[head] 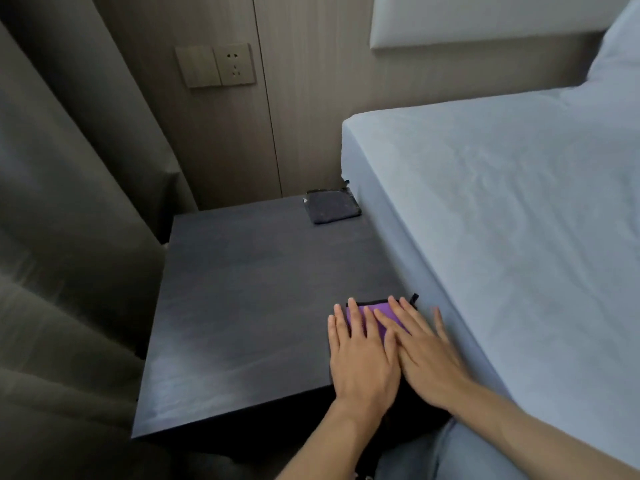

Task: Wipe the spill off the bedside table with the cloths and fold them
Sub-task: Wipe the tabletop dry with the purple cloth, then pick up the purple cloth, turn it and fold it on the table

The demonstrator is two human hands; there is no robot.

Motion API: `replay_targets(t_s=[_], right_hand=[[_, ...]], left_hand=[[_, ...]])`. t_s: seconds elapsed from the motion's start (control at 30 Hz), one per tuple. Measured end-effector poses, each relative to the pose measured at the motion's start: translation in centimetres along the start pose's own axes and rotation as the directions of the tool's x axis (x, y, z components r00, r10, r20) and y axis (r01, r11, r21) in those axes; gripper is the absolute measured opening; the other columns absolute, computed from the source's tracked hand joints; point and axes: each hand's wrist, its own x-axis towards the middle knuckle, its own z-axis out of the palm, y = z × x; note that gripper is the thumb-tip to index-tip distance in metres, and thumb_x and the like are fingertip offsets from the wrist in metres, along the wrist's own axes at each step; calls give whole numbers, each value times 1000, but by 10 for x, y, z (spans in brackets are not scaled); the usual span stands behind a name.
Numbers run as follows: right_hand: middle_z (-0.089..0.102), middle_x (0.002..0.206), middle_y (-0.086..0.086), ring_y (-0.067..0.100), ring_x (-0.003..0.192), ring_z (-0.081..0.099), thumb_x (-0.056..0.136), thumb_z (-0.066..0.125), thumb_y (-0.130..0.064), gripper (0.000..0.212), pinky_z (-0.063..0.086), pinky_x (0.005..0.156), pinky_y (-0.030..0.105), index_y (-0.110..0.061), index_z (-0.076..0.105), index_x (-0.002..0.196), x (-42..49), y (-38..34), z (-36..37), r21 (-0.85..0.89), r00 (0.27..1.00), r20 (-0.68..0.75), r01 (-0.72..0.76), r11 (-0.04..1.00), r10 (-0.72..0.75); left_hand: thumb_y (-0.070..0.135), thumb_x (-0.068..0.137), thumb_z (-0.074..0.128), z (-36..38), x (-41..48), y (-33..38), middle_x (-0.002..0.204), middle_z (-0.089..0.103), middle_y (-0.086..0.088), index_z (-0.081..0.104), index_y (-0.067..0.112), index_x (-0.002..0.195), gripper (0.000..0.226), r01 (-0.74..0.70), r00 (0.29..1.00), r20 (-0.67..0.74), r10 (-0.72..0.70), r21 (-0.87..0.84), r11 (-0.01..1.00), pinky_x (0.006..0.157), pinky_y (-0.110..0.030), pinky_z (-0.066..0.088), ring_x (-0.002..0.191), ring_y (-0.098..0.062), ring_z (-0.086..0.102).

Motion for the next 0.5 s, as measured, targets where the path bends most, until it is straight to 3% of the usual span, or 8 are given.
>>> replay_targets(t_s=[0.1,0.17,0.27,0.37,0.43,0.5], right_hand=[[26,164,-9,15,150,25,99,48,-28,52,3,123,44,-38,41,149,12,6,-9,133,989,-89,-103,986,115],[49,148,-5,24,133,48,94,61,-27,46,26,116,39,-31,55,139,20,8,-18,224,973,-148,-143,964,179],[61,127,2,31,119,54,88,70,-33,46,34,105,36,-25,60,132,35,8,-28,209,962,-130,-208,955,238],[67,100,3,30,102,60,87,71,-35,17,40,92,36,-26,71,101,55,3,-46,188,970,-147,-166,968,195],[70,89,-4,19,89,63,84,76,-29,9,44,80,31,-24,71,89,68,-2,-66,399,968,-181,-88,913,173],[71,81,-12,5,77,63,81,80,-24,10,42,69,24,-26,71,85,83,-10,-94,566,972,-199,7,824,128]], left_hand=[[27,93,45,-13,21,-3,147,42,-11,49,19,136,44,-17,999,-34,18,21,1000,117,-45,22,134,-41,35],[26,91,50,-20,30,-5,128,51,-7,50,22,132,41,-36,997,-66,37,12,999,103,-40,34,117,-33,45],[14,89,53,-24,43,-11,122,59,-8,51,16,134,46,-52,996,-79,42,-134,990,96,-39,39,113,-31,52],[7,86,62,-41,58,-23,105,67,-9,67,13,111,26,-40,991,-130,-28,-496,867,88,-37,47,100,-26,62],[4,85,66,-64,67,-33,92,72,-4,70,19,96,19,-22,990,-115,-84,-706,708,80,-33,53,87,-19,66],[3,85,67,-94,77,-45,83,72,2,69,23,88,21,-42,984,-139,-111,-791,611,73,-32,54,78,-13,65]])
